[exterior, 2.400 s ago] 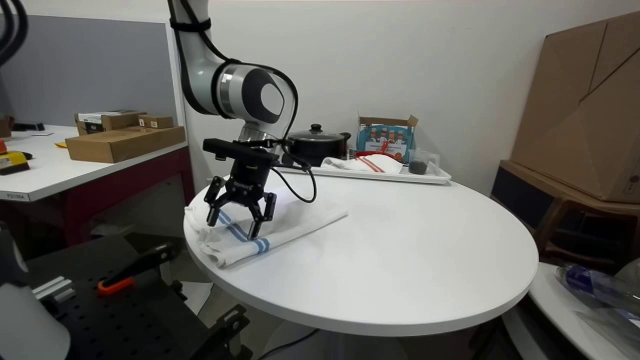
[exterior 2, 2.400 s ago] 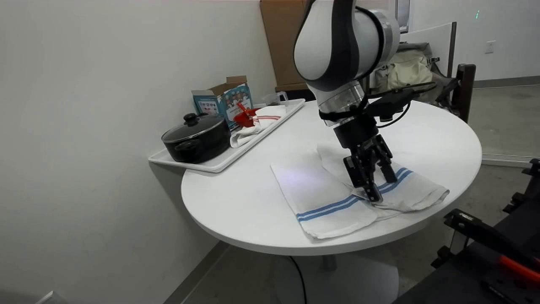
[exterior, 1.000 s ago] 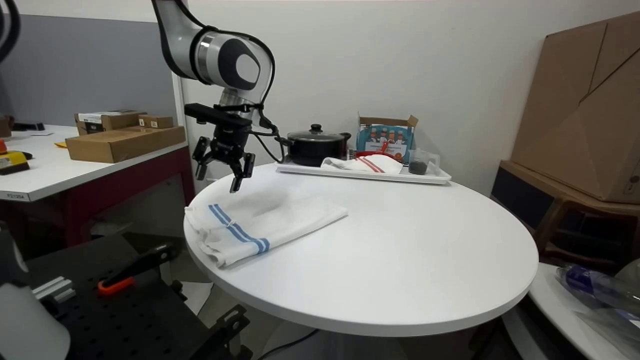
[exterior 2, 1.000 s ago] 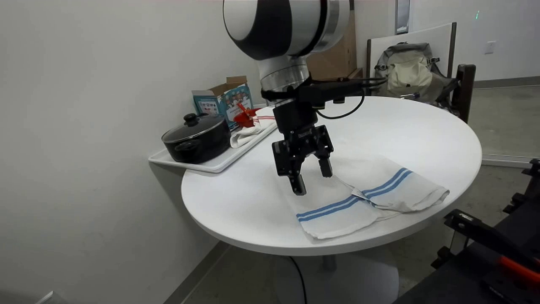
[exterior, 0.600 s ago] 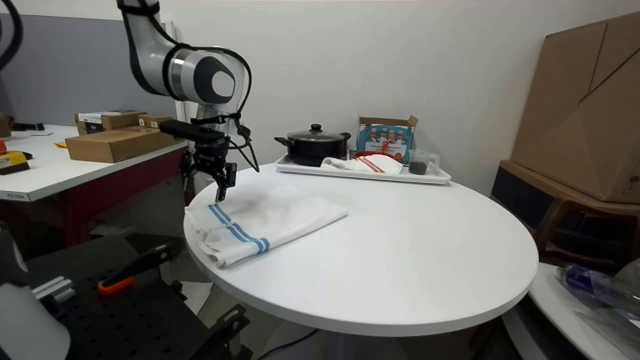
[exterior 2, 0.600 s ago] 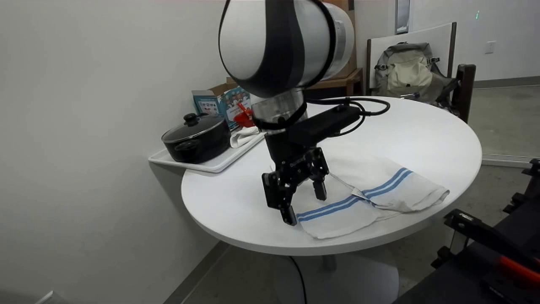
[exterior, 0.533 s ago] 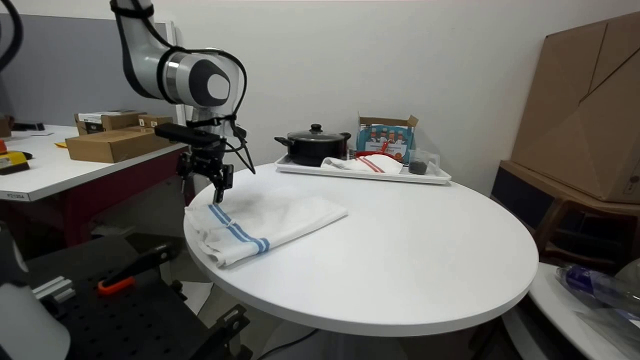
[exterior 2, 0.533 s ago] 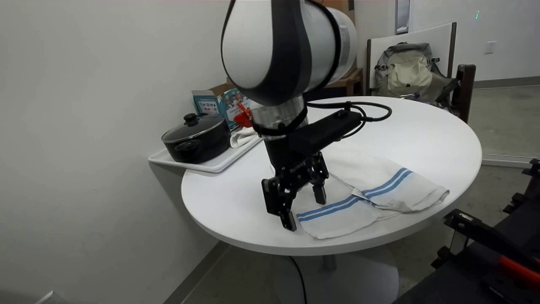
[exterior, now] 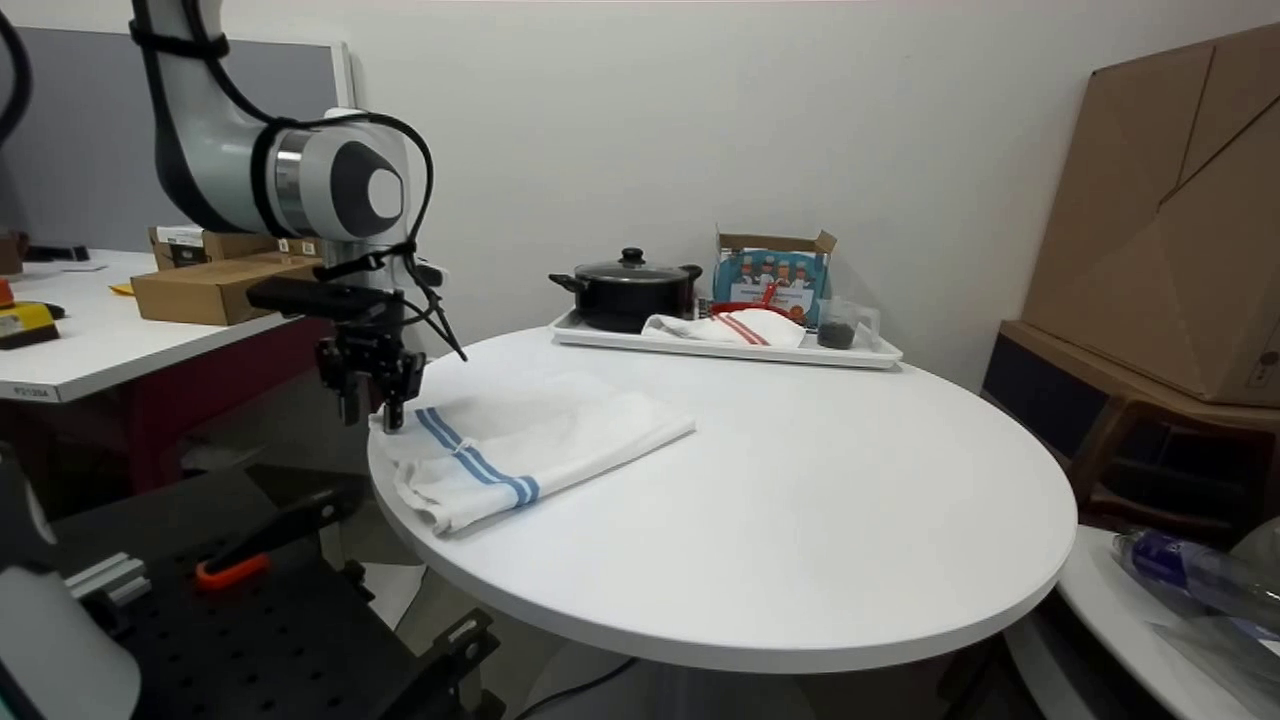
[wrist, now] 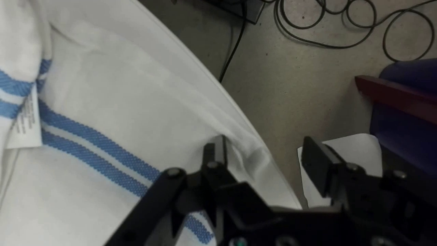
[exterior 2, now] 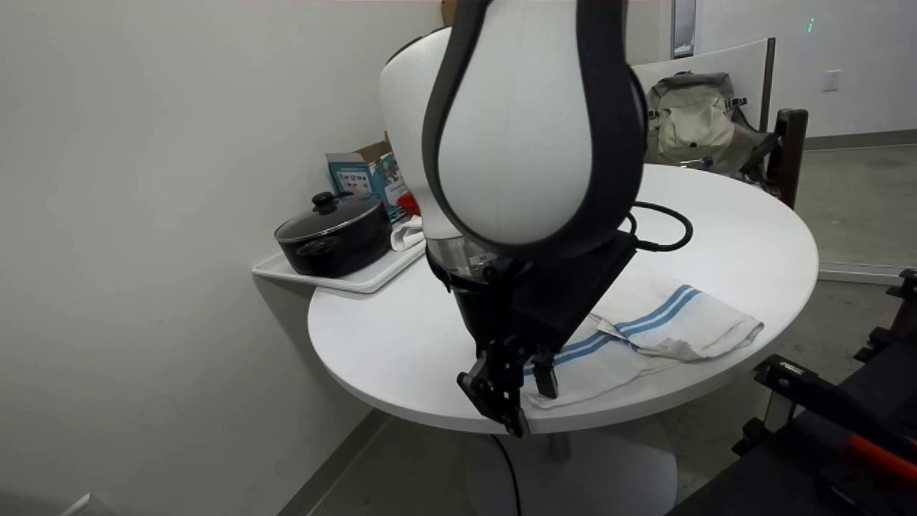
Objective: Fold the towel on the table
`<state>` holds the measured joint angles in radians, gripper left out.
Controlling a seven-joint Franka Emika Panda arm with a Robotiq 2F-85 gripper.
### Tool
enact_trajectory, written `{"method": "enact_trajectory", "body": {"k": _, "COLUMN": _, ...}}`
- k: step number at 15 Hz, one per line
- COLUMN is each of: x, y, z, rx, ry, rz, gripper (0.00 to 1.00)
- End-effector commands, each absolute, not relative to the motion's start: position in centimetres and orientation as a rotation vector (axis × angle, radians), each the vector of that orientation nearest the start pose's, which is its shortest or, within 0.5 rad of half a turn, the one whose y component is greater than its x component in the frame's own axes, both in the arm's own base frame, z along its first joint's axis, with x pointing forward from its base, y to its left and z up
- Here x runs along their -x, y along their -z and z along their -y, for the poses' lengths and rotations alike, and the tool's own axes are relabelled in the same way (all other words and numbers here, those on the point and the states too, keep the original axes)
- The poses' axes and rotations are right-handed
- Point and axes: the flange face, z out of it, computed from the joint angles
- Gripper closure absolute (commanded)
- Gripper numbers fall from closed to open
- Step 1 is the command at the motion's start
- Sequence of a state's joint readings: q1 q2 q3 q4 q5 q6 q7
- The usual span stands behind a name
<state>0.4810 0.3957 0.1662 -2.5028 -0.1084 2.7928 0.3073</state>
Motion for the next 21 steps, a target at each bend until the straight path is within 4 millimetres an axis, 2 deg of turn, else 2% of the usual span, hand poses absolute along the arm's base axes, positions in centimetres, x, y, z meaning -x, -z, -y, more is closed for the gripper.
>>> {"method": "enact_trajectory", "body": {"k": 1, "x": -34.4, "y": -12.5, "z": -27.8, "rx": 3.104, "ry": -0.104, "rz": 0.675, "gripper": 0.72}}
{"method": "enact_trajectory", "body": {"k": 3, "x": -34.5, "y": -12.5, "z": -27.3, "rx": 3.115, "ry": -0.094, "rz": 0.664, "gripper": 0.88}}
{"method": "enact_trajectory", "body": {"k": 5, "x": -34.7, "y": -12.5, "z": -27.0, "rx": 3.117, "ry": -0.095, "rz": 0.642, "gripper": 0.91}}
{"method": "enact_trajectory", "body": {"k": 7, "x": -36.0, "y": -13.2, "z": -25.7, "rx": 3.113, "ry": -0.094, "rz": 0.565, "gripper": 0.96}}
{"method": "enact_trajectory", "body": {"k": 9, "x": -38.1, "y": -14.1, "z": -22.9, "rx": 3.117, "ry": -0.075, "rz": 0.413, "gripper": 0.89}}
{"method": "enact_trajectory", "body": {"k": 14, "x": -43.9, "y": -17.4, "z": -13.1, "rx": 3.084, "ry": 0.016, "rz": -0.062, "gripper": 0.9}}
{"method": "enact_trajectory", "body": {"k": 16, "x": -45.5, "y": -18.7, "z": -9.9, "rx": 3.067, "ry": 0.059, "rz": -0.197, "gripper": 0.9}}
{"method": "enact_trajectory", "body": {"k": 18, "x": -46.6, "y": -19.8, "z": -7.4, "rx": 3.054, "ry": 0.097, "rz": -0.302, "gripper": 0.89}}
{"method": "enact_trajectory", "body": {"k": 21, "x": -47.1, "y": -21.0, "z": -5.2, "rx": 3.038, "ry": 0.144, "rz": -0.391, "gripper": 0.9}}
